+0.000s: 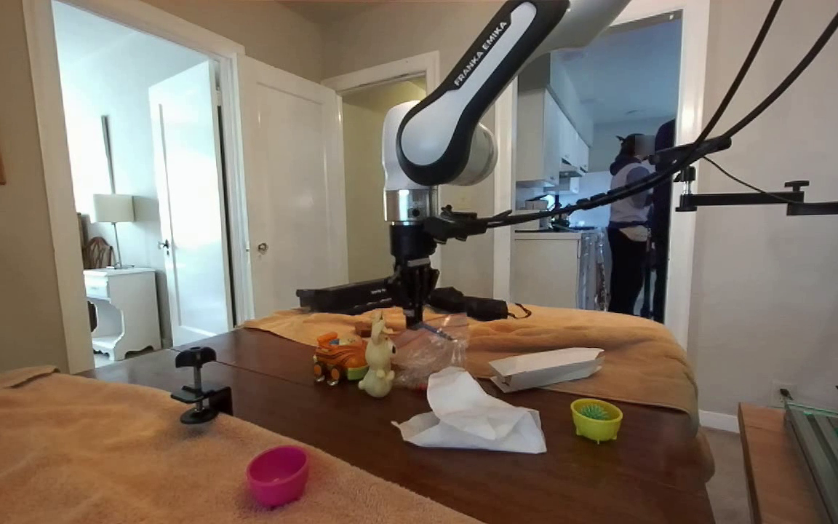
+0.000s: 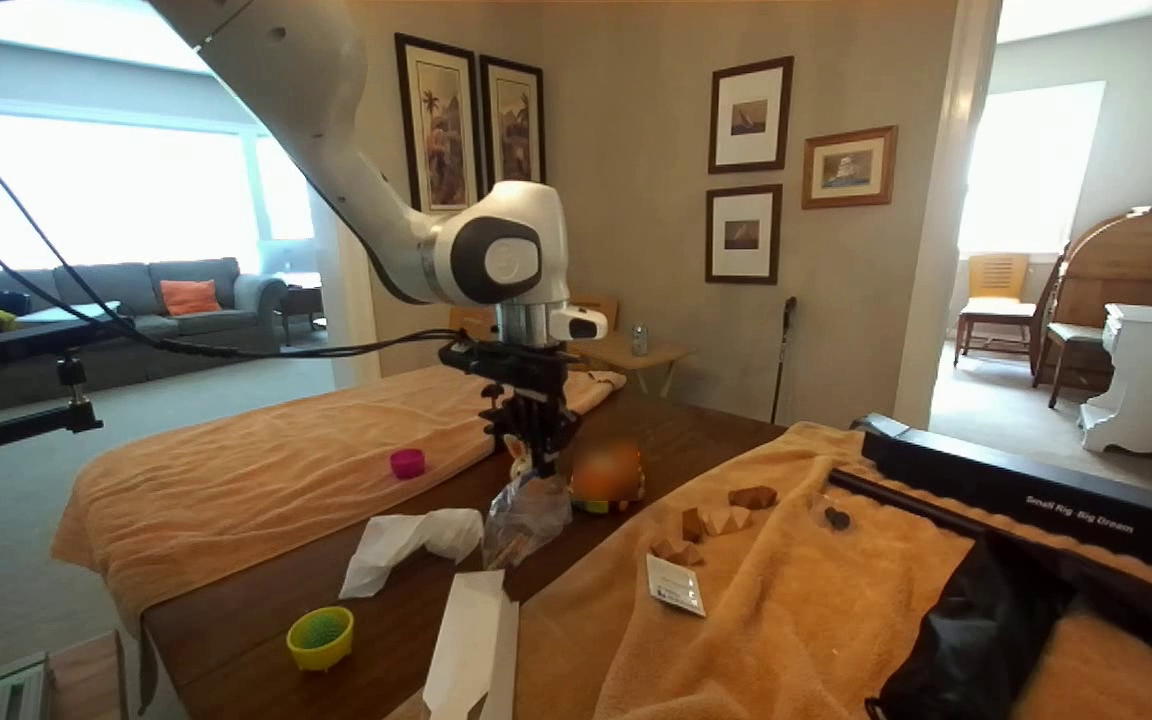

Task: Remove the blue crayon from the clear plastic.

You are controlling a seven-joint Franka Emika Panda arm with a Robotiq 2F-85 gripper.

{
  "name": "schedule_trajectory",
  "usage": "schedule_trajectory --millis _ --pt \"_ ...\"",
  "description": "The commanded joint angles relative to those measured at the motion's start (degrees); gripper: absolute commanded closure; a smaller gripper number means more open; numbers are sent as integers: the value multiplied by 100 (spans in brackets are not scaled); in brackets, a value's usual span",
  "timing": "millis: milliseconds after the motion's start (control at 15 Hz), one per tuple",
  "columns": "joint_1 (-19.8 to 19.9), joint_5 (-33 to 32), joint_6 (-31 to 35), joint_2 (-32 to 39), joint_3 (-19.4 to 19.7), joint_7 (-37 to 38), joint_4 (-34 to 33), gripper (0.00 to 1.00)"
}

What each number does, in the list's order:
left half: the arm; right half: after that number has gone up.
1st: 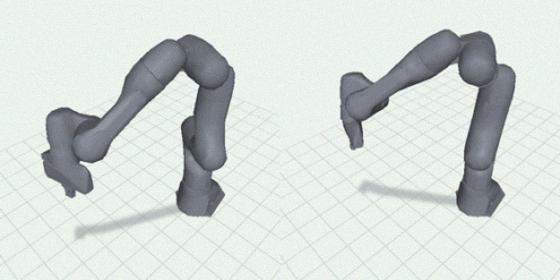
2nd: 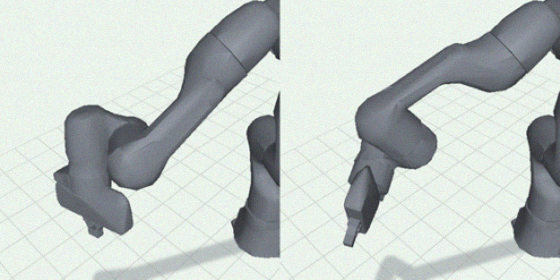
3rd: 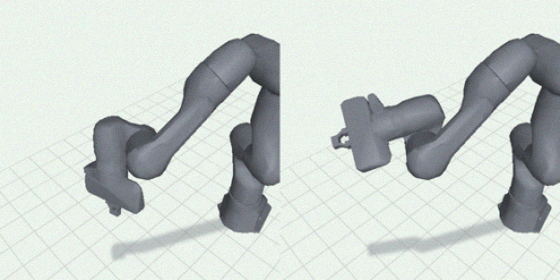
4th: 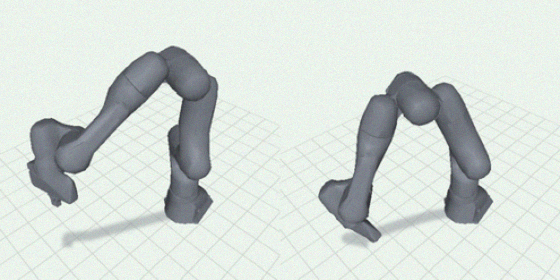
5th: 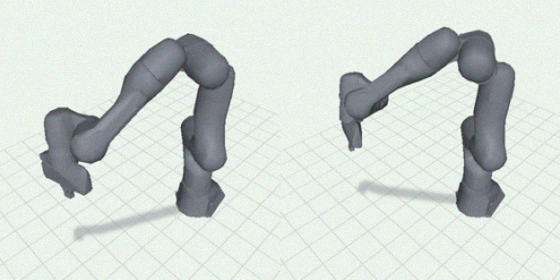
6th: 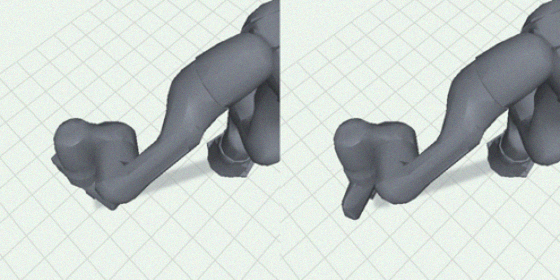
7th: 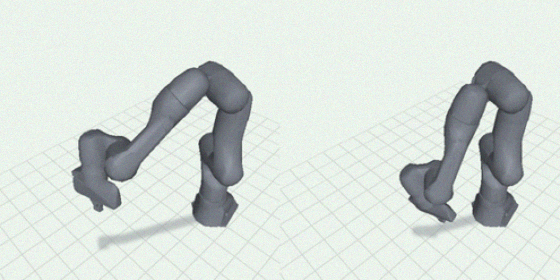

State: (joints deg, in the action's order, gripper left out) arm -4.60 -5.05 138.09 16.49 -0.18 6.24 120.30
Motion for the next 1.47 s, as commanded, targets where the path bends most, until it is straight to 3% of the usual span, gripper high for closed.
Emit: schedule_trajectory --millis 0,467,1000,1400 --pt "-190 -810 -257 -374 169 393 150 98" --pt "-253 -1743 -237 -526 176 886 162 98" --pt "-112 38 -355 -1094 -363 -55 49 98" --pt "-231 1049 -126 -759 -770 -528 -199 98"
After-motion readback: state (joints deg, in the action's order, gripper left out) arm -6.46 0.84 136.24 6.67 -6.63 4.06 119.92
